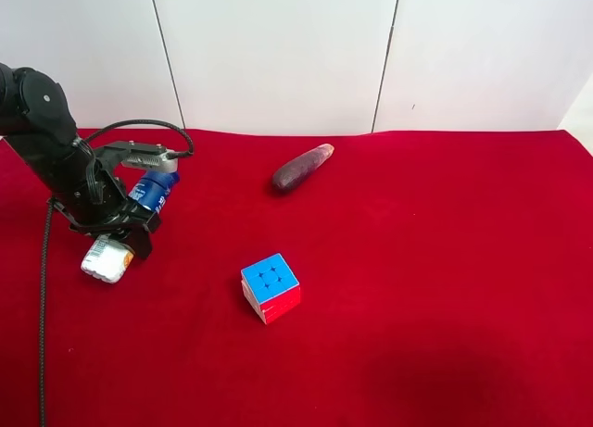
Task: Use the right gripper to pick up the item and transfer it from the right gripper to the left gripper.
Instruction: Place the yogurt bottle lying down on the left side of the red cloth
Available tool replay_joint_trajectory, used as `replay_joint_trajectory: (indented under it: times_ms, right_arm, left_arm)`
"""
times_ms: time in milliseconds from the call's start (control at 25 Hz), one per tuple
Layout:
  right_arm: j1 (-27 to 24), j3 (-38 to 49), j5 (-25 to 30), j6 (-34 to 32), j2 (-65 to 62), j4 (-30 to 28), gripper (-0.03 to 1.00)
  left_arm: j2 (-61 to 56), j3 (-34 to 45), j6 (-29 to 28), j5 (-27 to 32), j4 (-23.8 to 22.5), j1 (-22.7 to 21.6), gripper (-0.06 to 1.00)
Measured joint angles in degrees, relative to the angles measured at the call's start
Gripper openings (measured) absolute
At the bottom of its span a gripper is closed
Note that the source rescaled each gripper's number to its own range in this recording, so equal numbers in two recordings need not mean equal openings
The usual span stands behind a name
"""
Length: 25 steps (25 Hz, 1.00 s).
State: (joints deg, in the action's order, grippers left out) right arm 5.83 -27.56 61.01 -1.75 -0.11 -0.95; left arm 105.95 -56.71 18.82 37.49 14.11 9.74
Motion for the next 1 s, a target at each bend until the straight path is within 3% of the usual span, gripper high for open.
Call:
replay_joint_trajectory:
  times_ms: [200,280,360,440,560,1000]
  right_arm:
    - [0.0,0.0,0.0,0.0,0.0,0.0,1.00]
    - [0.0,0.0,0.0,0.0,0.0,0.0,1.00]
    - [0.0,0.0,0.0,0.0,0.0,0.0,1.00]
    - [0.0,0.0,0.0,0.0,0.0,0.0,1.00]
    - [0.0,0.0,0.0,0.0,0.0,0.0,1.00]
    - [0.0,0.0,0.0,0.0,0.0,0.0,1.00]
  left_arm:
    - [0.0,0.0,0.0,0.0,0.0,0.0,0.07]
    - [0.1,-0.1,-0.1,-0.1,0.0,0.0,0.33]
    - [0.5,-0.3,-0.5,-0.2,0.2,0.0,0.76]
    - [1.1,-0.4,-1.0,-0.5,0.2,0.0,0.92]
    - [1.3,-0.4,-1.2,-0.8,0.2,0.0,0.98]
    - [-0.7,-1.8,-1.2,0.5,0.0,0.0,1.00]
